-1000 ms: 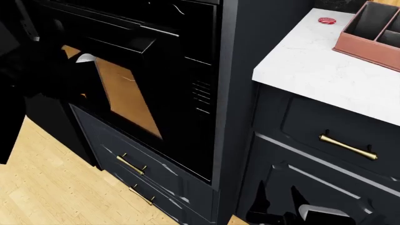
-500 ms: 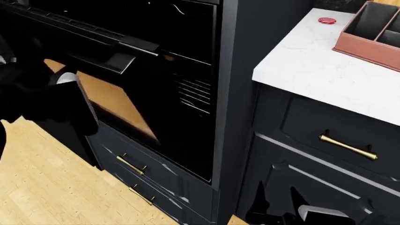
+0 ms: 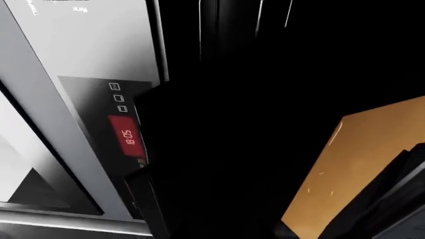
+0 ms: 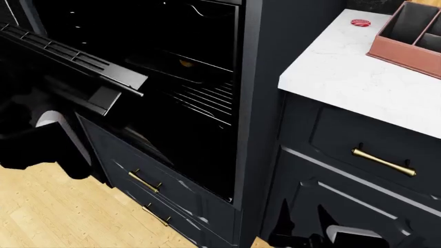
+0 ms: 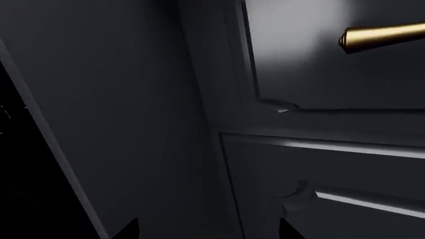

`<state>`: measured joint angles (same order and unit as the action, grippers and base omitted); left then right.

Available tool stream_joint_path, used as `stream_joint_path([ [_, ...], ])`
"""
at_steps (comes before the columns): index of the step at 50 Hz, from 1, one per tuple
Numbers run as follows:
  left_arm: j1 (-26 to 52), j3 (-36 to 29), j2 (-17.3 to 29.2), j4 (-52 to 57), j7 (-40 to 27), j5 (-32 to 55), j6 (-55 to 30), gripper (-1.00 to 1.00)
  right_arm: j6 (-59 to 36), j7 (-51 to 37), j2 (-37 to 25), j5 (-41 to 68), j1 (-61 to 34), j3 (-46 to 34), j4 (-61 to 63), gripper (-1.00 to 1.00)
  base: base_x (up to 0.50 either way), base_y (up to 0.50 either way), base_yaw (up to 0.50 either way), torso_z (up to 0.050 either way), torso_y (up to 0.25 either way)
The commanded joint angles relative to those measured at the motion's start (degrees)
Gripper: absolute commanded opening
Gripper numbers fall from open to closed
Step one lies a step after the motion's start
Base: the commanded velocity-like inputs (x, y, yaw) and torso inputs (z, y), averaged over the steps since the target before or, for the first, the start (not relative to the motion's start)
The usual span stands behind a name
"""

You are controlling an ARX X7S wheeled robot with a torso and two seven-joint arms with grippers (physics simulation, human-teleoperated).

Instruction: Open the oven door

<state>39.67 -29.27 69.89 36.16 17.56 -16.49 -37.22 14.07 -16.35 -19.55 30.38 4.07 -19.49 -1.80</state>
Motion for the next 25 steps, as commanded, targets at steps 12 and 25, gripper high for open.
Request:
stream_joint_path([
  [12, -13.9, 4.0, 8.2, 6.5, -14.8, 13.7, 2.5, -1.00, -0.1, -0.2, -0.1, 0.0, 0.0, -0.5, 0.4, 1.00, 0.00, 0.00, 0.00, 0.000, 0.002],
  [25, -25.3, 4.0, 18.6, 12.3, -32.4, 23.2, 1.6, -1.00, 0.2, 0.3, -0.1, 0.3, -0.1, -0.7, 0.0, 1.00, 0.00, 0.00, 0.00, 0.000, 0.001],
])
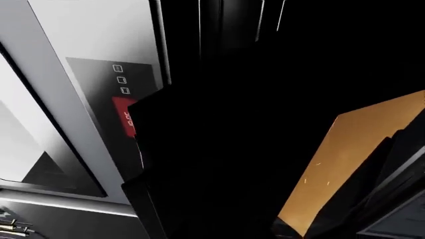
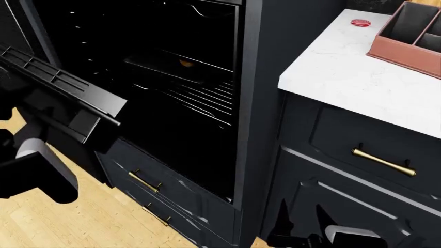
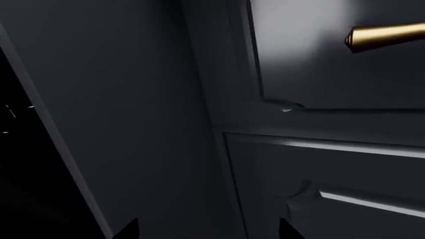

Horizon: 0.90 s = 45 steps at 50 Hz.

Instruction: Open the oven door

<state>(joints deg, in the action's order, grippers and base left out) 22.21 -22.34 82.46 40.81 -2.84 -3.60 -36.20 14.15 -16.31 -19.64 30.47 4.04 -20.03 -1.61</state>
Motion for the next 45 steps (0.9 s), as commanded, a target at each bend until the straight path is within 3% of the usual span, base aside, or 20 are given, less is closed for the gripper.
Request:
stream_joint_path([
  [1, -8.3, -3.3, 6.7, 8.0, -13.3, 10.9, 0.6, -1.00, 0.1, 0.2, 0.0, 0.2, -0.1, -0.2, -0.1, 1.00, -0.01, -0.01, 0.00, 0.000, 0.000],
  [16, -13.8, -8.2, 7.5, 13.5, -25.1, 12.3, -5.0, -1.00, -0.6, 0.4, -0.1, 0.0, -0.5, -1.1, 0.6, 1.00, 0.00, 0.00, 0.00, 0.000, 0.000],
  [45, -23.4, -17.1, 7.5, 19.0, -38.2, 10.9, -12.5, -1.00, -0.2, 0.6, 0.1, -0.2, -0.4, -2.2, 0.6, 1.00, 0.00, -0.01, 0.00, 0.000, 0.002],
])
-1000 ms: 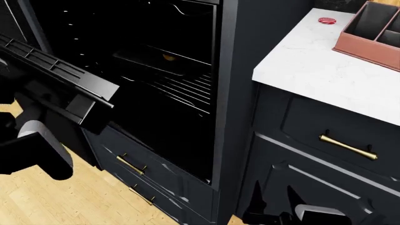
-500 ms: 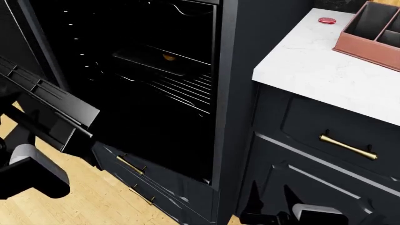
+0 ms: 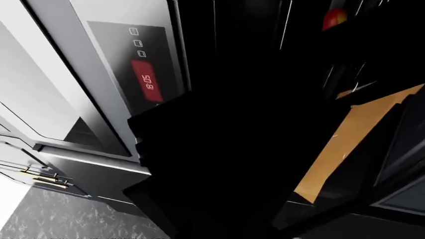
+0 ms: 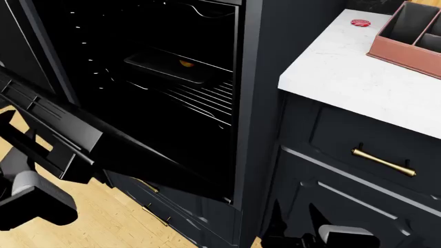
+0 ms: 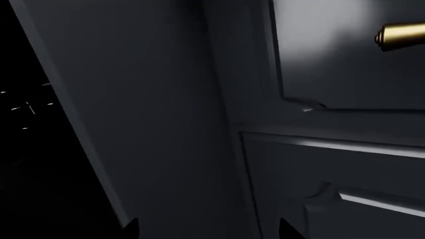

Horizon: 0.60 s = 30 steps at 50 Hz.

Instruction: Open the oven door

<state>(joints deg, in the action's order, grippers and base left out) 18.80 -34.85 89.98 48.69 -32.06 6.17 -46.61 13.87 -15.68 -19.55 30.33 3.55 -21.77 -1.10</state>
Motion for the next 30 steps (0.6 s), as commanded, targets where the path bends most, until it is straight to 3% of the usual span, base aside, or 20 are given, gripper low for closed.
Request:
stream_joint_path([
  [1, -20.3, -4.9, 0.0, 11.1, -9.5, 1.0, -2.1, -1.00, 0.1, 0.0, 0.0, -0.1, 0.1, -0.5, 0.2, 1.00, 0.01, -0.01, 0.00, 0.000, 0.011],
  [23, -28.2, -12.7, 0.0, 11.3, -20.1, -1.1, -2.6, -1.00, 0.7, 0.8, 0.5, -0.2, -0.2, -1.3, -0.9, 1.00, 0.00, -0.01, 0.00, 0.000, 0.003],
  [30, -32.0, -16.6, 0.0, 11.3, -26.4, -1.5, -2.4, -1.00, 0.5, 1.1, 0.7, -0.2, -0.6, -1.8, -1.1, 1.00, 0.00, -0.01, 0.00, 0.000, 0.000],
])
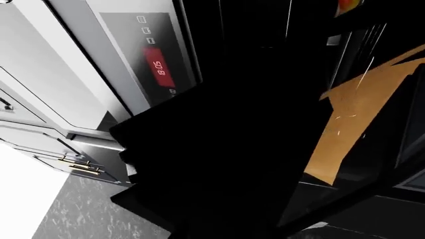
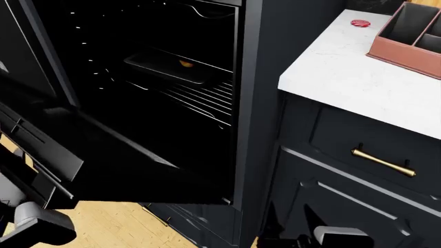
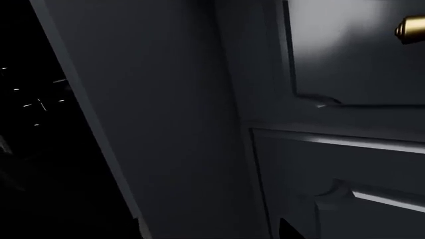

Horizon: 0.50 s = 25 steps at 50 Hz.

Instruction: Open the oven door

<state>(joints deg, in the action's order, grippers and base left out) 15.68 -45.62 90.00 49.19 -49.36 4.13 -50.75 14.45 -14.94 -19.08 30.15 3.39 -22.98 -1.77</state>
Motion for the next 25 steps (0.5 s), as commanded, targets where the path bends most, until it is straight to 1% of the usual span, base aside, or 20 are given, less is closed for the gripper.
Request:
stream_joint_path([
  [1, -29.4, -6.3, 0.0, 10.8, -10.0, 0.4, 1.8, -1.00, -0.2, 0.4, 0.2, 0.0, -0.5, -0.6, -0.5, 1.00, 0.00, -0.01, 0.00, 0.000, 0.010],
  [7, -31.9, -8.9, 0.0, 10.8, -14.1, -0.2, 2.1, -1.00, -0.1, 0.6, 0.3, 0.1, -0.6, -0.8, -0.6, 1.00, 0.00, -0.01, 0.00, -0.003, 0.000],
  [17, -37.0, -14.3, 0.0, 10.3, -24.0, -0.2, 3.4, -1.00, -0.2, 0.9, 0.2, 0.1, -0.7, -1.3, -0.4, 1.00, 0.00, -0.01, 0.00, 0.000, 0.001],
  [25, -40.4, -18.1, 0.0, 7.0, -30.5, -0.5, 7.7, -1.00, -0.3, 0.9, 0.2, -0.1, -0.7, -1.7, -0.1, 1.00, 0.00, -0.01, 0.00, -0.001, 0.001],
])
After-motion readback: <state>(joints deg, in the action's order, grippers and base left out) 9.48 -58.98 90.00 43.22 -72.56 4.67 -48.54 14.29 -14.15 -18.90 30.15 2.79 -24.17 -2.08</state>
